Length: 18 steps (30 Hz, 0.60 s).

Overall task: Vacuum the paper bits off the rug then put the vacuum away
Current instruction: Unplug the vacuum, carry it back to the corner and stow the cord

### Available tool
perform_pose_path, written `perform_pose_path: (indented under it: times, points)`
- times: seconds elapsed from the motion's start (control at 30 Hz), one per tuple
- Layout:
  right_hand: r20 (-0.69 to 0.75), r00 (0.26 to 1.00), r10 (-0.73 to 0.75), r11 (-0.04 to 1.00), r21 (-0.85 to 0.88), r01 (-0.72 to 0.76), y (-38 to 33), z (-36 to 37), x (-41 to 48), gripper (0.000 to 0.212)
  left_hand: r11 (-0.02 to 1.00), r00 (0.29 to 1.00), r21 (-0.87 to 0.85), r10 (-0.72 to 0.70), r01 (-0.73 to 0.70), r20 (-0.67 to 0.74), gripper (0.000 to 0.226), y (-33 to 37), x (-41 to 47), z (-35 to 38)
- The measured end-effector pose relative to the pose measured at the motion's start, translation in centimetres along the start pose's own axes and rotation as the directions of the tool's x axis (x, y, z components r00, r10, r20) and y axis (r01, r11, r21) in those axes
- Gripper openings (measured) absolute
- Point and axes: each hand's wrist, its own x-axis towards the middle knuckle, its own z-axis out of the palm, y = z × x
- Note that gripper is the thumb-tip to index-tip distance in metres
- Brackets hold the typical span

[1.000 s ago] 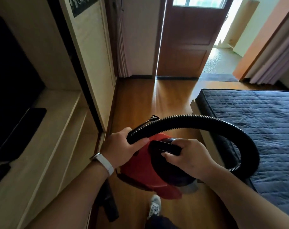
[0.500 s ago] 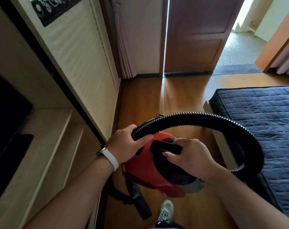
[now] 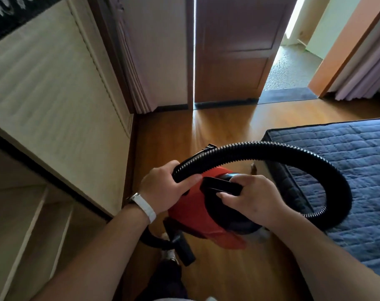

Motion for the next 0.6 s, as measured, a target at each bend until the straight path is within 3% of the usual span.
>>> perform_pose_path:
  times: [0.37,0.6]
  points:
    - [-0.065,0.985,0.158,0.983,-0.084,-0.163,-2.7,-0.5,17.2,0.042,0.993,0.980,-0.048,0.113,-0.107,0.162,0.051,-5.5,21.6,-1.4]
    - [-0.205,0.956,0.211,0.977,0.061,-0.203,-3.2,-3.1,26.2,0.033,0.982,0.947,-0.091,0.184,-0.165,0.265,0.045,-6.4,33.2,-3.0]
